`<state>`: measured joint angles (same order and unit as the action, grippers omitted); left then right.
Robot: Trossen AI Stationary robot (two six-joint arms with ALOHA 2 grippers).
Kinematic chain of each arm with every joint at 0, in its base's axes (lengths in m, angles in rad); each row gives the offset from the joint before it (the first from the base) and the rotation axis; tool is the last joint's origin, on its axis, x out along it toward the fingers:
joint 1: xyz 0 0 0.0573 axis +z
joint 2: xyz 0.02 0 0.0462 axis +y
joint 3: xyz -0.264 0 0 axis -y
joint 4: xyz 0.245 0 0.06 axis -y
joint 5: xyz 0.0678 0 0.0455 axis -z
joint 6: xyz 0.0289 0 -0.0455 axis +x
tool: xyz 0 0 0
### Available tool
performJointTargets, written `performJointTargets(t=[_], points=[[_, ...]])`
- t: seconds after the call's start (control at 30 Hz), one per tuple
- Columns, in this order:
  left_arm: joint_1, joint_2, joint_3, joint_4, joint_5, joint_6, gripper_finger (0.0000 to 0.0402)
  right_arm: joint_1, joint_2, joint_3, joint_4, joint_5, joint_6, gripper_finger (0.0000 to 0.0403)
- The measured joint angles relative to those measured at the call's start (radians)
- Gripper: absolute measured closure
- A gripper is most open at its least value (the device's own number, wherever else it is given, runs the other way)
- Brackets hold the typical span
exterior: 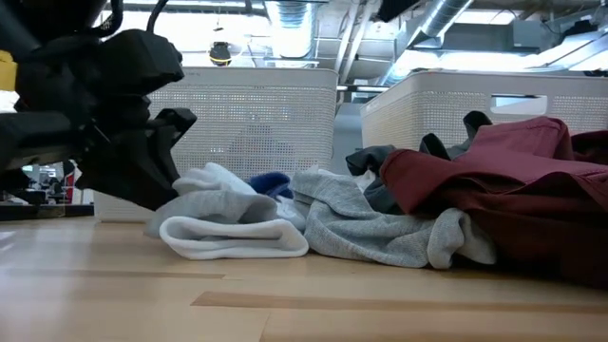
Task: Sort clothes
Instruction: Put the white sock into the right white laundry organizer
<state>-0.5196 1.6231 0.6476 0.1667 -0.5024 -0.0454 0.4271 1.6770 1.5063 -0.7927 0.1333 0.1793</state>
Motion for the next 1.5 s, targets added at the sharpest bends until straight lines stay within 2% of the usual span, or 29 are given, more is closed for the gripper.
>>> performJointTargets(t=[0.17, 0.43, 0.67, 0.83, 1.0, 1.13, 1.3, 1.5], points=[[0.000, -0.086, 0.000, -0.040, 0.000, 0.026, 0.0399, 0.011, 0.044, 0.000, 0.076, 0.000, -0.028, 0.0164], [-0.001, -0.331, 0.000, -0.085, -0.001, 0.100, 0.0400, 0.017, 0.070, 0.000, 0.210, 0.009, -0.074, 0.0164], [-0.001, -0.528, 0.000, -0.092, -0.001, 0.167, 0.0401, 0.033, 0.072, 0.000, 0.292, 0.102, -0.136, 0.0164], [-0.001, -0.616, 0.000, -0.082, 0.001, 0.210, 0.0401, 0.024, 0.076, 0.000, 0.341, 0.141, -0.152, 0.0164], [-0.001, -0.651, 0.001, -0.015, 0.051, 0.271, 0.0401, 0.004, 0.110, 0.000, 0.412, 0.188, -0.168, 0.0164], [-0.001, -0.646, 0.051, -0.035, 0.059, 0.310, 0.0401, -0.020, 0.134, 0.000, 0.454, 0.229, -0.173, 0.0164], [-0.002, -0.620, 0.116, -0.060, 0.112, 0.354, 0.0401, -0.033, 0.147, -0.001, 0.468, 0.351, -0.177, 0.0164], [-0.002, -0.590, 0.166, -0.073, 0.153, 0.391, 0.0401, -0.046, 0.145, -0.001, 0.527, 0.365, -0.200, 0.0164]])
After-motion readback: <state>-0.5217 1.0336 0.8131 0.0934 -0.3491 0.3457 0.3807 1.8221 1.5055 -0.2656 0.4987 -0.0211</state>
